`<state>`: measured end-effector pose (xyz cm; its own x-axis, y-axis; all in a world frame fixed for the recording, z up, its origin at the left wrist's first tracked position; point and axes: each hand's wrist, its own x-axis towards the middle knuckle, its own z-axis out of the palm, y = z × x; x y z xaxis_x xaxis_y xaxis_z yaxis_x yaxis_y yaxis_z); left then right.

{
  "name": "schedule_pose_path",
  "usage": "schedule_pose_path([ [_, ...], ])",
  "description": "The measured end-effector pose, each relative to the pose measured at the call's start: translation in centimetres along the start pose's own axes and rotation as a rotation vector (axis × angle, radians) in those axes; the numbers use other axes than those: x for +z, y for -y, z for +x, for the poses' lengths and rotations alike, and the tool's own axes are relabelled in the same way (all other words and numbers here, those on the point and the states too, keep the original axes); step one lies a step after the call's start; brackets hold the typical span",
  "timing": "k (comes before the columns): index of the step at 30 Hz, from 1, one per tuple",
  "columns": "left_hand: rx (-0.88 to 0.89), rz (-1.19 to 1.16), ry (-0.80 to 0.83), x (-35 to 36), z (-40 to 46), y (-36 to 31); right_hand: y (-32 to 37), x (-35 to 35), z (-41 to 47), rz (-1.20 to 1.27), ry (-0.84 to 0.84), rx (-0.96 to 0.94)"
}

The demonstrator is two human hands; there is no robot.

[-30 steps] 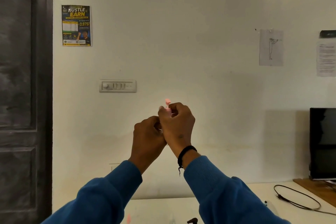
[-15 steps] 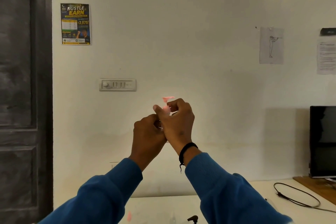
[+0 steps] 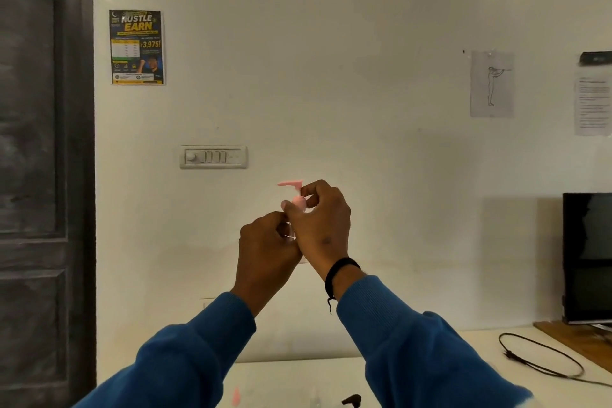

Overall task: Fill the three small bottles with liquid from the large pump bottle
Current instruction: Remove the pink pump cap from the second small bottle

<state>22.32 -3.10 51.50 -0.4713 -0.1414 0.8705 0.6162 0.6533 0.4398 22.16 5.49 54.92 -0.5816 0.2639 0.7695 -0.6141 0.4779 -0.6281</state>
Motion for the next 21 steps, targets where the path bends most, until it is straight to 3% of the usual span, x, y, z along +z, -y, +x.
schedule_pose_path([
  [21, 0.000, 0.026, 0.007, -0.6, 0.0, 0.3, 0.4, 0.6, -1.1, 0.061, -0.043, 0.029],
])
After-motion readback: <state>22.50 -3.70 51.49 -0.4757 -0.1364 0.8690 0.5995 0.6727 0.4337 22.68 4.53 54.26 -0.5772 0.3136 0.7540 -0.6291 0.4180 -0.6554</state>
